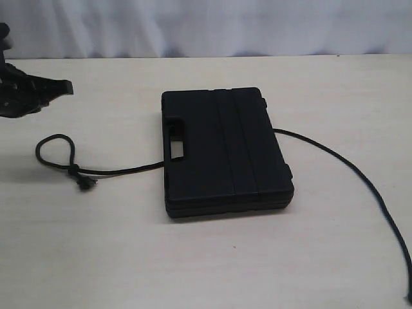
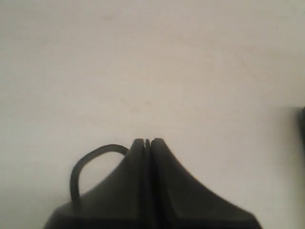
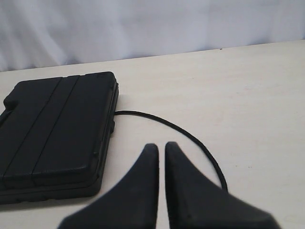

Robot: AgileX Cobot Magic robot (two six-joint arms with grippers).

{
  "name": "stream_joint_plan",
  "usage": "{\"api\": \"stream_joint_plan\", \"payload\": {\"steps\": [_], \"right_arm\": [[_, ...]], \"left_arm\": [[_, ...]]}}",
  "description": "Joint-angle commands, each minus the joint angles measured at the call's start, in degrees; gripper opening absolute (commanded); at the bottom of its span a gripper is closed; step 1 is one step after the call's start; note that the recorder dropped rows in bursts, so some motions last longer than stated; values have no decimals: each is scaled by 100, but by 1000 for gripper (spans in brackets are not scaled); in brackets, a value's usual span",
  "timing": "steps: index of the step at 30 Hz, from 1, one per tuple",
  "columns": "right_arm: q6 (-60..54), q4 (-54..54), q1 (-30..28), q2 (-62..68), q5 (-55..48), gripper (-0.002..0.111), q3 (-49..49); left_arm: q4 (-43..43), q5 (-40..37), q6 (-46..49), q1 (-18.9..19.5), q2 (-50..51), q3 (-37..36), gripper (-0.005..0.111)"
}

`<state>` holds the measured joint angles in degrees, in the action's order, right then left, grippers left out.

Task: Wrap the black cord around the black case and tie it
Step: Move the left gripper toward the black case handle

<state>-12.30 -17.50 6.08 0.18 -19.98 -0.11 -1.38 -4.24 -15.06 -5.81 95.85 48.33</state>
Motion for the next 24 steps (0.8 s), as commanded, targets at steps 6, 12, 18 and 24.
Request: {"api": "stream_joint_plan", "payload": {"steps": [6,12,18,24], "right_arm": [[27,-2,-1,-18,36,4,11],[27,-2,-1,-18,36,4,11],[27,-2,-1,-18,36,4,11],[27,-2,-1,-18,36,4,11]], "left_arm": [[422,-428,5,-746,97,478,0],[1601,-1811,1160,-1058,421,1330,0],[4914,-3504,4621,-843,986,1985,0],[6720,-4333,6363,-445,1660,1998,0]]}}
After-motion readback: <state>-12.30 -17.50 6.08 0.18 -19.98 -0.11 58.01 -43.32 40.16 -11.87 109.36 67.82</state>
